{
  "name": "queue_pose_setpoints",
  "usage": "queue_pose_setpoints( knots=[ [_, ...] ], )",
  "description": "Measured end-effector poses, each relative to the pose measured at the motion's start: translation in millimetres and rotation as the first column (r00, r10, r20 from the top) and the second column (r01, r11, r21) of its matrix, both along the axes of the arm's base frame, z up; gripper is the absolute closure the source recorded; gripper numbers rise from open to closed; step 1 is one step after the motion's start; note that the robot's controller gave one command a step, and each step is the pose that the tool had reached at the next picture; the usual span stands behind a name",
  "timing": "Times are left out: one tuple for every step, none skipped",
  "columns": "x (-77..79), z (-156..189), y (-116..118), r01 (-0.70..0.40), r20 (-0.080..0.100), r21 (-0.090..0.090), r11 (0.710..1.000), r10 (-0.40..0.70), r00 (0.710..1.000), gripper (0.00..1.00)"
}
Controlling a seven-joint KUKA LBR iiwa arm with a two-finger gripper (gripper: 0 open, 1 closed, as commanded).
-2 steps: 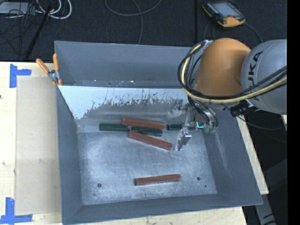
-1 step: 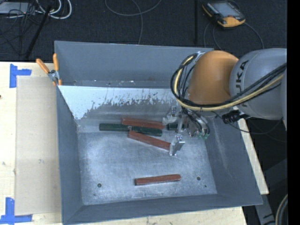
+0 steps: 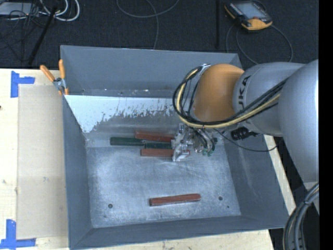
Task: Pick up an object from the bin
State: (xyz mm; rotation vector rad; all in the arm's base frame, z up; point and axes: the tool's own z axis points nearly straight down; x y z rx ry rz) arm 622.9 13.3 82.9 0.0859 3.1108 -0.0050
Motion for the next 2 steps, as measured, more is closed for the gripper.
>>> queue_pose_setpoints(
  knots=[
    [-0.1,-0.1,0.1,0.0,-0.001,0.0,1.0,0.0,1.0,1.0],
    [-18.6,135.0,-11.5,-0.066,-0.027,0.004,0.998,0.066,0.997,1.0]
  ],
)
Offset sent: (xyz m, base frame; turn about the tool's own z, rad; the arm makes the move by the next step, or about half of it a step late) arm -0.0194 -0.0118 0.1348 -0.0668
